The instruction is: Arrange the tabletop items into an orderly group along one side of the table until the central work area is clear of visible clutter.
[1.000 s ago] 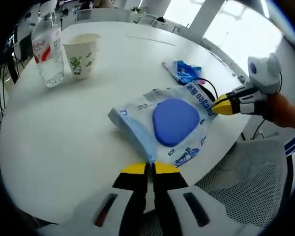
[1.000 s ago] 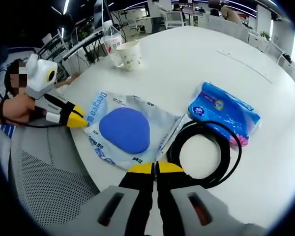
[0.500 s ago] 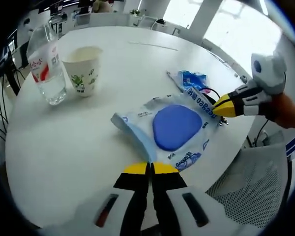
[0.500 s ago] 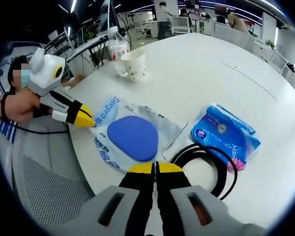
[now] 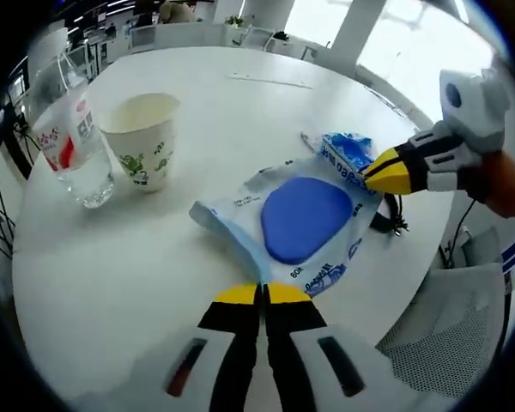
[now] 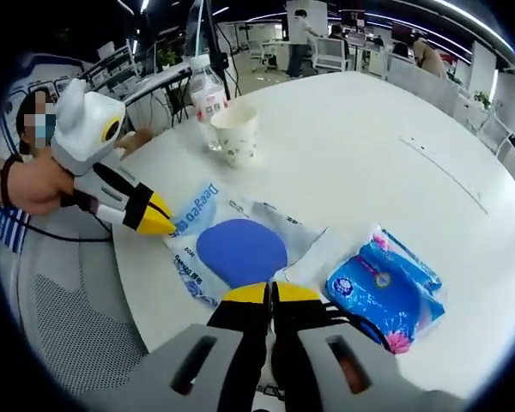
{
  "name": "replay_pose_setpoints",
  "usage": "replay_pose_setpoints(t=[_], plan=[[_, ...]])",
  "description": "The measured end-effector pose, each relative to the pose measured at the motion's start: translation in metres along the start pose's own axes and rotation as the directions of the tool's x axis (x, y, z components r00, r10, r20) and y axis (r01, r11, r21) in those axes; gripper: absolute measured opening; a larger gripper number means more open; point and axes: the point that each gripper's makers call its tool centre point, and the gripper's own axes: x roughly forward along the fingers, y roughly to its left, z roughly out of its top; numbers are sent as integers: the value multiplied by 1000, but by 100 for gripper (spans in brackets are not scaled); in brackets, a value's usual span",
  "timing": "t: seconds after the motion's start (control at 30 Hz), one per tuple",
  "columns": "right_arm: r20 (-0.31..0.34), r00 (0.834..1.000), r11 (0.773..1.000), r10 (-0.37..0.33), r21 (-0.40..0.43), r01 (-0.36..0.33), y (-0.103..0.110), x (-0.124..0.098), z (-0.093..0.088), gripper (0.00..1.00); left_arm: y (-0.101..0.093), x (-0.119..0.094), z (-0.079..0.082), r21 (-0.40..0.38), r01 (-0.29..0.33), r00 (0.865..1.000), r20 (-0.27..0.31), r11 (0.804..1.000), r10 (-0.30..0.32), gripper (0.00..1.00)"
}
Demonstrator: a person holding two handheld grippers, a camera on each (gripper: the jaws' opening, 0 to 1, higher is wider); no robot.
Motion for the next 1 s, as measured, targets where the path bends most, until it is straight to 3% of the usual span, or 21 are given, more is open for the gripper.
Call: replay_pose_setpoints(t=[0.6,1.0], plan=[[-15,1000,1000,-1,27,1,-25,22,4,0,11,12,16,-17,-28,1000,7,999,29,0],[-13,998,996,-57,68,58,-57,15,4,0,12,22,25,-20,-29,1000,6,999,29,0]])
